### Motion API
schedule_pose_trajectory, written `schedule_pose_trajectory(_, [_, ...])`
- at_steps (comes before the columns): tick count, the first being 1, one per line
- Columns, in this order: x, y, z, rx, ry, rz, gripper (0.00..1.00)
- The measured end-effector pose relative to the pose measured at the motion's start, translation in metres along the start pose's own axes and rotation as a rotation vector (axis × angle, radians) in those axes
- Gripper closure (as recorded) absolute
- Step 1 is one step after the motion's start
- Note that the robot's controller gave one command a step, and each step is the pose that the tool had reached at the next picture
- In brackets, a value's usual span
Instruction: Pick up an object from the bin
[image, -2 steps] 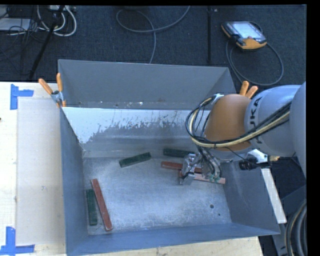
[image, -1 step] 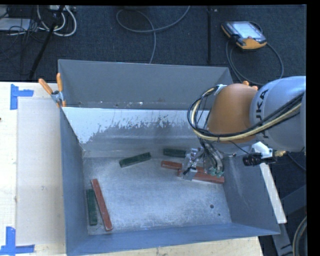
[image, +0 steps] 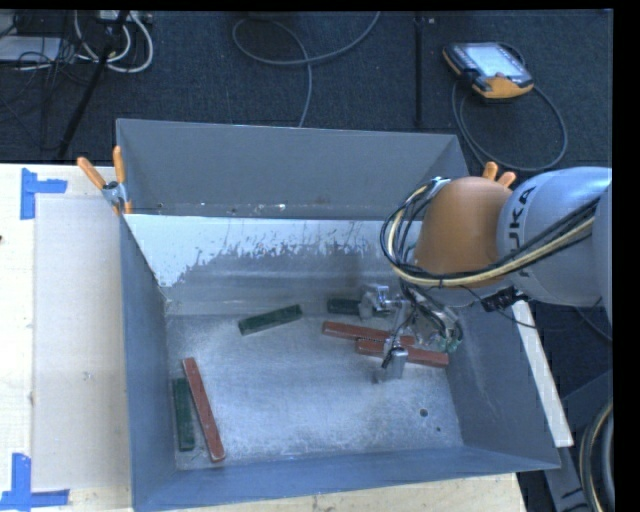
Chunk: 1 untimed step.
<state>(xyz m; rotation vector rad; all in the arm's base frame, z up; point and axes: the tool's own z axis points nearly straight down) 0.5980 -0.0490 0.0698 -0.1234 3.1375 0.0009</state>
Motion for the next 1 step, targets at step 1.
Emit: schedule_pose_trajectory(1, [-0.0030,-0.0015,-0.0040,0.000,-0.008,0.004,1.00])
